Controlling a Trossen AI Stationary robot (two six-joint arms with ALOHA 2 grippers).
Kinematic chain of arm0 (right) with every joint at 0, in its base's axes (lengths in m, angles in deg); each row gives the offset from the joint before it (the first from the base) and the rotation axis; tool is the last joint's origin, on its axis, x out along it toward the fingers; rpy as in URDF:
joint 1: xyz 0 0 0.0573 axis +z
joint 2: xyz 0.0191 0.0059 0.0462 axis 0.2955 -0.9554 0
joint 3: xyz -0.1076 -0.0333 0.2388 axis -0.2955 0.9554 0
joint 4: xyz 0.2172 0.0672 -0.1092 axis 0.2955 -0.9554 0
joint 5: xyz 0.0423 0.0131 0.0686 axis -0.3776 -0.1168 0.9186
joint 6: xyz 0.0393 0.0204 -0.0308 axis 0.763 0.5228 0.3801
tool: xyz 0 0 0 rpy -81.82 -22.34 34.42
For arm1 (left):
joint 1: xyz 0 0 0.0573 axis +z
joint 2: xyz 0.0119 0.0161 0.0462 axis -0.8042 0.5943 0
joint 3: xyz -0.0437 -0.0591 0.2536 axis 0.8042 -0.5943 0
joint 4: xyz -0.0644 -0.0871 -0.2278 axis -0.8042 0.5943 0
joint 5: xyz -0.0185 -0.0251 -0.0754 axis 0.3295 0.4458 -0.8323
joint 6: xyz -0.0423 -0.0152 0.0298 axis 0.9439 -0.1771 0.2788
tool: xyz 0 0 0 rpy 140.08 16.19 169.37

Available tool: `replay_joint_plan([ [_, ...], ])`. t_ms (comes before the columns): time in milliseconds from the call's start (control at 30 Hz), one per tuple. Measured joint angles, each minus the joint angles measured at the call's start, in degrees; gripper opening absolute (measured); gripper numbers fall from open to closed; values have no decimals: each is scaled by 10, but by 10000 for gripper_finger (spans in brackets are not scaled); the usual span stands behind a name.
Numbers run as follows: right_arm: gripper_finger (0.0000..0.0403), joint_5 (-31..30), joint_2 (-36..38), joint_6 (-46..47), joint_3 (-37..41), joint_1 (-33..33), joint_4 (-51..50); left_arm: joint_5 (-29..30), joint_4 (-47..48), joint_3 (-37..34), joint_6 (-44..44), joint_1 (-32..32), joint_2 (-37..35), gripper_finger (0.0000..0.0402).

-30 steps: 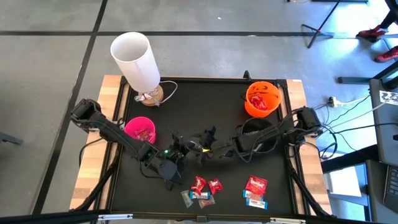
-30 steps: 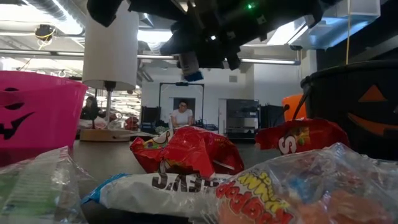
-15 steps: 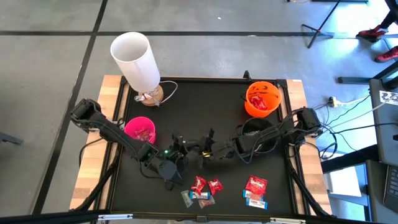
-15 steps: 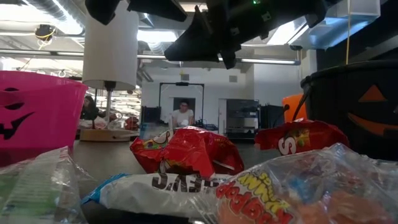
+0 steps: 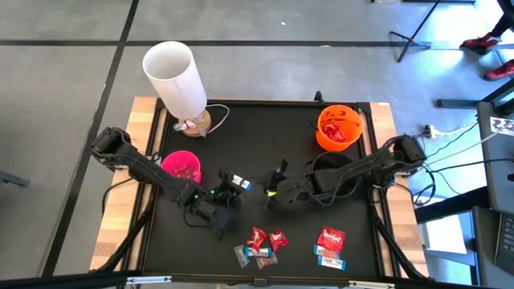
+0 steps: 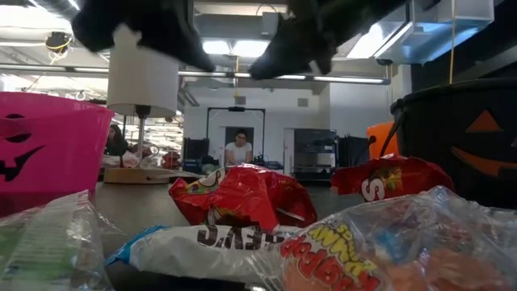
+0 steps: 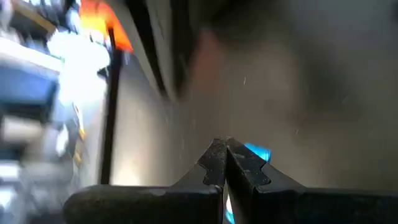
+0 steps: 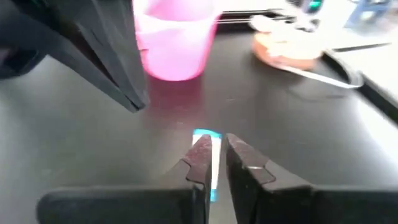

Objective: Sort candy
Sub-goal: Put the white chocolate into the black bucket

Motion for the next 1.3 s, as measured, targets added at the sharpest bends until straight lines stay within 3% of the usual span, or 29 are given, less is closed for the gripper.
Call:
replay_joint_plan([
  [167,53,-15,53,13,0,0,-49,-89,15,-67,42,46,1,9],
  [300,61,-6,75,12,0,0,-57,-193,-28,-134,41,93,1,52],
  [533,81,2,77,2,0,0,-63,-191,-58,-183,-12,120,1,138],
  [733,92,-2,77,2,0,0,-65,-181,-94,-190,-70,146,10,169],
  [1100,92,-2,77,3,0,0,-74,-193,-123,-188,-115,180,64,175],
  [1300,92,-2,77,4,0,0,-82,-206,-126,-188,-114,181,66,139],
])
